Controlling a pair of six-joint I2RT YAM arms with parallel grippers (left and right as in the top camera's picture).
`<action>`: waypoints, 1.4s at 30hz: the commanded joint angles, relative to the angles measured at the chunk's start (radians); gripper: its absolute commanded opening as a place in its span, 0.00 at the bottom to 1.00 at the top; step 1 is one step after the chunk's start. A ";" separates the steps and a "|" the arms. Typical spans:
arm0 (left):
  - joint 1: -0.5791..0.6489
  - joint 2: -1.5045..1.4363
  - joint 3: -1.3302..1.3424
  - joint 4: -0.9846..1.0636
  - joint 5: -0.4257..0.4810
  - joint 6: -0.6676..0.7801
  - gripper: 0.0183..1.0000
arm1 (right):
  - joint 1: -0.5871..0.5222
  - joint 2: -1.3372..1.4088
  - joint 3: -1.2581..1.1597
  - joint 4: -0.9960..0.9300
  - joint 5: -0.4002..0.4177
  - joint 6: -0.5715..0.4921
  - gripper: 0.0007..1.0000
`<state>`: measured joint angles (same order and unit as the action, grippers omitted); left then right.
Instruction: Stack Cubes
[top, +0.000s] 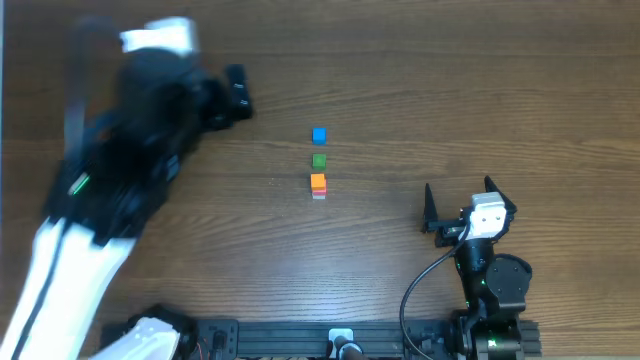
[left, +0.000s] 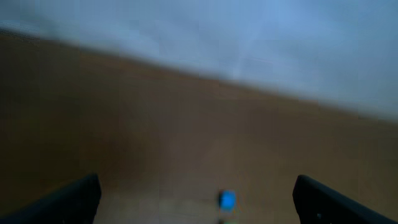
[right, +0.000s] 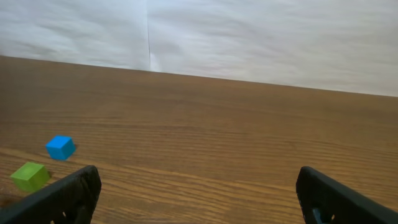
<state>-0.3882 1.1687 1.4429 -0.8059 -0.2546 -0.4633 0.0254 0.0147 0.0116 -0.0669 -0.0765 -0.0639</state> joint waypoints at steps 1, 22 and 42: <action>0.108 -0.255 -0.182 0.169 0.029 0.080 1.00 | -0.005 -0.009 -0.006 -0.003 0.003 -0.005 0.99; 0.346 -1.063 -1.280 0.932 0.266 0.251 1.00 | -0.005 -0.009 -0.006 -0.003 0.003 -0.005 0.99; 0.397 -1.165 -1.437 0.902 0.452 0.361 1.00 | -0.005 -0.009 -0.006 -0.003 0.003 -0.005 0.99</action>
<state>0.0032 0.0147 0.0158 0.1131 0.1478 -0.1558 0.0254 0.0147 0.0116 -0.0669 -0.0765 -0.0639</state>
